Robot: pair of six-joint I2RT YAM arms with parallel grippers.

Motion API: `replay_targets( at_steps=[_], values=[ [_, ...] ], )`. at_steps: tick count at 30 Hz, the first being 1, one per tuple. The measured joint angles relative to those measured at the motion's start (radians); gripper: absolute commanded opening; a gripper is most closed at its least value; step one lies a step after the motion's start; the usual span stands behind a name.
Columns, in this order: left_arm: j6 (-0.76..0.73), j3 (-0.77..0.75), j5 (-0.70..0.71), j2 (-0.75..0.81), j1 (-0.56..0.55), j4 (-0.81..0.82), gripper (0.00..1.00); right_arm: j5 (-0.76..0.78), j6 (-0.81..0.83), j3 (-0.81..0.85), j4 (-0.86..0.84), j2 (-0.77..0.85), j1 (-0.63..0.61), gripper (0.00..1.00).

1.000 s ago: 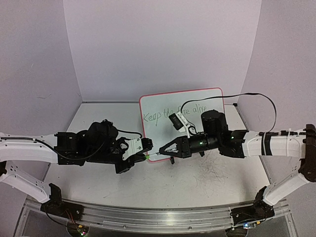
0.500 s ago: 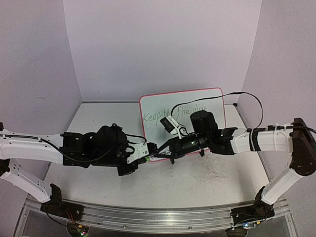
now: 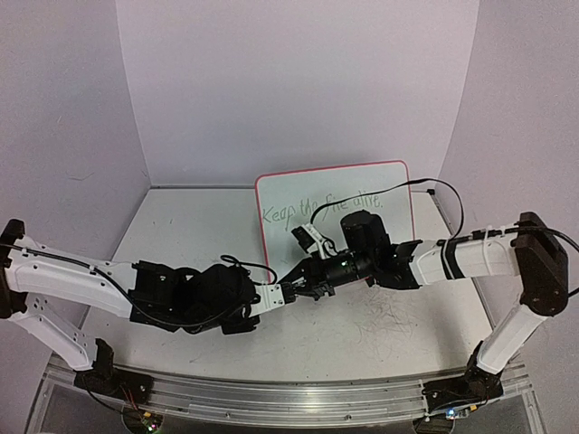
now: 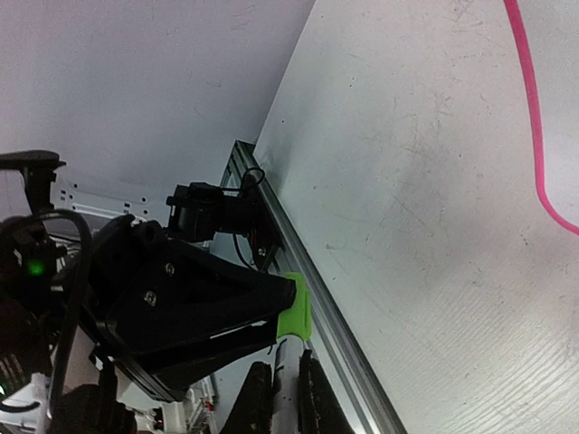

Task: Write a sentence on the whiteboard
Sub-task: Insert the whiteboard marker without the cap into the pen cap, then put down the whiteboard marker at the center of the board.

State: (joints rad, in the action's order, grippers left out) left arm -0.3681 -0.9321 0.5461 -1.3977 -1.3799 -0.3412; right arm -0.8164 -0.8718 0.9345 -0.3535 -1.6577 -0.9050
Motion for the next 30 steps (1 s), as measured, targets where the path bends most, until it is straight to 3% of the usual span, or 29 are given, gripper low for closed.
replay_targets(
  at_steps=[8,11,13,17,25,30],
  values=[
    [-0.007,0.000,0.068,-0.032,-0.023,-0.027,0.02,0.028,-0.220,-0.068,-0.190,-0.050,-0.015,0.00],
    [0.006,0.000,0.055,-0.031,-0.023,-0.027,0.20,0.042,-0.231,-0.108,-0.253,-0.048,-0.016,0.00],
    [0.029,0.000,0.027,-0.029,-0.026,-0.024,0.37,0.042,-0.220,-0.142,-0.294,-0.043,-0.017,0.00],
    [0.111,0.000,-0.092,0.029,-0.053,0.119,0.55,0.006,-0.154,-0.248,-0.365,-0.030,-0.026,0.00],
    [0.295,0.042,-0.149,0.275,-0.054,0.213,0.65,-0.004,-0.038,-0.442,-0.379,-0.008,0.042,0.01],
    [0.400,0.067,-0.149,0.315,-0.009,0.222,0.66,0.014,-0.015,-0.495,-0.385,-0.009,0.055,0.08]
  ],
)
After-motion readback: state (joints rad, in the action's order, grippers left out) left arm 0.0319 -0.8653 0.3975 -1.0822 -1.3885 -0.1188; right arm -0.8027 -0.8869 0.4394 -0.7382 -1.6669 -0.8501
